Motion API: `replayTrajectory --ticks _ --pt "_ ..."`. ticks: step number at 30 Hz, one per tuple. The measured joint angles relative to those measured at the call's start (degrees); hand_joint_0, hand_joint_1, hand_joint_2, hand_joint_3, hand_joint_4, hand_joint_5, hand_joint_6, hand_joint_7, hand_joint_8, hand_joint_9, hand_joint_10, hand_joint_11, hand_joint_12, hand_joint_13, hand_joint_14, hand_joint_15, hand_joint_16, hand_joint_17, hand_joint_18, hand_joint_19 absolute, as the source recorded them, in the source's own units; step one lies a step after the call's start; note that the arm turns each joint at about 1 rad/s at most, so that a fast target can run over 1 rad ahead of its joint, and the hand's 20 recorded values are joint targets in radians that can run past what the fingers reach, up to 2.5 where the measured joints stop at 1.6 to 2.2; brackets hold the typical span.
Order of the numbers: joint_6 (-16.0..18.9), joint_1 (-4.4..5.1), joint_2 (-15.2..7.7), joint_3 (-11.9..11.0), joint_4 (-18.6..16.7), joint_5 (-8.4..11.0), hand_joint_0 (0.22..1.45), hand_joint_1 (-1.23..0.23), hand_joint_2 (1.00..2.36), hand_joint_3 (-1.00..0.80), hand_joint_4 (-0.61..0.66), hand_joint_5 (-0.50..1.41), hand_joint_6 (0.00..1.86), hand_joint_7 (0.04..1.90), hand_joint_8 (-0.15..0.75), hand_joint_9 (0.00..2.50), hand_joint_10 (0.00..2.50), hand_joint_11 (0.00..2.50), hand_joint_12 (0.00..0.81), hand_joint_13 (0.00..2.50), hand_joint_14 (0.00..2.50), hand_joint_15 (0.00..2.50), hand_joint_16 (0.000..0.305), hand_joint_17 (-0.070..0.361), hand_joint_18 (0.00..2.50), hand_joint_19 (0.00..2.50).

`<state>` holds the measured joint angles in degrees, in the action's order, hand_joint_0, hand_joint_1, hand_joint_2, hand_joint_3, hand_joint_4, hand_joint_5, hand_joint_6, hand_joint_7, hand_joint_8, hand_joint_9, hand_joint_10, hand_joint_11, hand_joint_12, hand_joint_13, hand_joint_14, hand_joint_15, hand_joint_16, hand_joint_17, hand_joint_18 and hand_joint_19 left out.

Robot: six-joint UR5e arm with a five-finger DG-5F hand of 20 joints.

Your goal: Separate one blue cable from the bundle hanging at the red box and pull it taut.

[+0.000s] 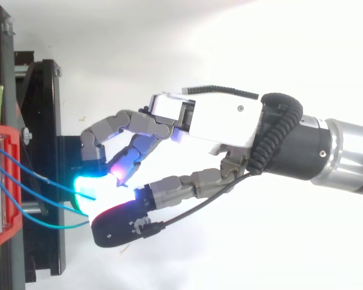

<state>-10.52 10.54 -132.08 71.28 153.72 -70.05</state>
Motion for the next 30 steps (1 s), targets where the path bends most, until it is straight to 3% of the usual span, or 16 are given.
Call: replayTrajectory --ticks 4,8,13,19,22,23,30 --pt "-0.03 0.0 -0.01 0.0 0.0 0.0 0.62 -0.73 1.03 -0.06 0.04 -0.17 0.87 1.22 0.333 0.91 0.02 0.83 0.368 0.85 0.02 0.51 0.042 0.094 0.82 0.55" --pt "-0.03 0.0 -0.01 0.13 0.01 0.0 0.63 -0.73 1.02 -0.1 0.05 -0.17 0.87 1.18 0.326 0.89 0.02 1.16 0.361 0.83 0.02 0.58 0.04 0.089 0.77 0.5" --pt "-0.03 0.09 -0.01 0.39 0.01 0.06 0.63 -0.74 1.02 -0.11 0.05 -0.17 0.87 1.16 0.333 0.87 0.02 1.29 0.36 0.82 0.02 0.61 0.039 0.089 0.75 0.5" --pt "-0.03 0.16 -0.02 0.44 0.01 0.06 0.64 -0.74 1.02 -0.13 0.04 -0.17 0.87 1.14 0.331 0.88 0.0 1.68 0.366 0.94 0.02 0.95 0.04 0.09 0.75 0.51" --pt "-0.03 0.17 -0.02 0.47 0.0 0.15 0.64 -0.74 1.02 -0.14 0.05 -0.18 0.87 1.14 0.334 0.87 0.11 1.65 0.366 0.96 0.02 1.02 0.04 0.09 0.75 0.51" --pt "-0.03 0.18 -0.02 0.47 0.0 0.15 0.64 -0.74 1.02 -0.15 0.05 -0.18 0.86 1.13 0.343 0.87 0.0 1.59 0.365 0.96 0.02 1.03 0.04 0.09 0.75 0.51" --pt "0.16 0.22 -0.01 0.46 0.06 0.25 0.64 -0.74 1.02 -0.16 0.08 -0.18 0.86 1.14 0.355 0.88 0.01 1.26 0.359 1.01 0.02 1.01 0.039 0.087 0.8 0.51"
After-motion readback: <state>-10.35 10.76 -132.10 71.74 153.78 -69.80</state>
